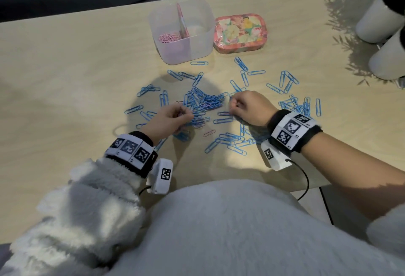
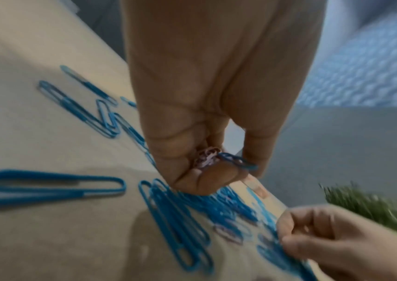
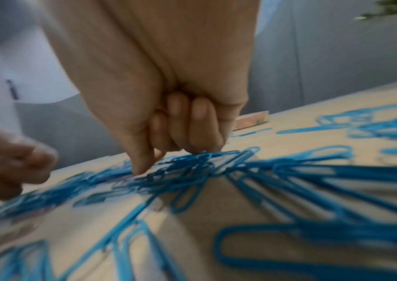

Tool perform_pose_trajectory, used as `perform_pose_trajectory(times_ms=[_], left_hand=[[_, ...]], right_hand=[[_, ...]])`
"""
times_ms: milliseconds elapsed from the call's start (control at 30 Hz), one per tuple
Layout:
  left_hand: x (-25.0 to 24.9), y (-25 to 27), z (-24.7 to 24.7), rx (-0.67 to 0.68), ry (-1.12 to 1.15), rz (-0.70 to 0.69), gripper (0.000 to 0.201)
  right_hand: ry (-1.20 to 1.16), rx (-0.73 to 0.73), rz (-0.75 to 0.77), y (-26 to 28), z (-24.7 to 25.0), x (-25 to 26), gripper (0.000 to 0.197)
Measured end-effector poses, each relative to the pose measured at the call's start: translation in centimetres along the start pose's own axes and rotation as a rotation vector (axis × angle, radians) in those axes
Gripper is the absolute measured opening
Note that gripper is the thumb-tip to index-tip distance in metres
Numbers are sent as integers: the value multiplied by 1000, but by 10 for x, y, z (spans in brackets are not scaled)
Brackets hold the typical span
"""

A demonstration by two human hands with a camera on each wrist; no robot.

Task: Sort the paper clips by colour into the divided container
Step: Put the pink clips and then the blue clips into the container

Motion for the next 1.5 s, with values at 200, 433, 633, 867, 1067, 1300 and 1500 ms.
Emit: perform_pose_trajectory(times_ms=[200, 433, 633, 867, 1067, 1300, 1500], left_hand=[[-7, -1, -8, -119, -686, -191, 9], [-5, 0, 6, -172, -812, -134, 9], [2, 8, 20, -225, -816, -139, 2], [-6, 6, 0, -201, -808, -168, 17], [-13, -3, -23, -166, -999, -151, 18], [-4, 1, -14, -141, -863, -176, 12], [6, 6, 21, -304, -609, -127, 8]], right_hand=[[-3, -81, -1, 8, 14, -14, 10], [43, -3, 17, 1, -3, 4, 9], [-291, -35, -46, 1, 13, -11, 27], [-30, -180, -50, 9, 24, -8, 9], [1, 9, -36, -9, -6, 11, 5], [67, 63, 41, -6, -6, 14, 13], [-602, 194, 54, 3, -24, 28, 21]])
Point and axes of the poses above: each hand's wrist, its own y-axis away from the middle knuckle, its own z-axis out of the back of the hand, x = y × z, the point moved 5 cm from there along -y, towards the middle knuckle, and after that the axes turned 5 degrees about x, right-handed, at the moved point
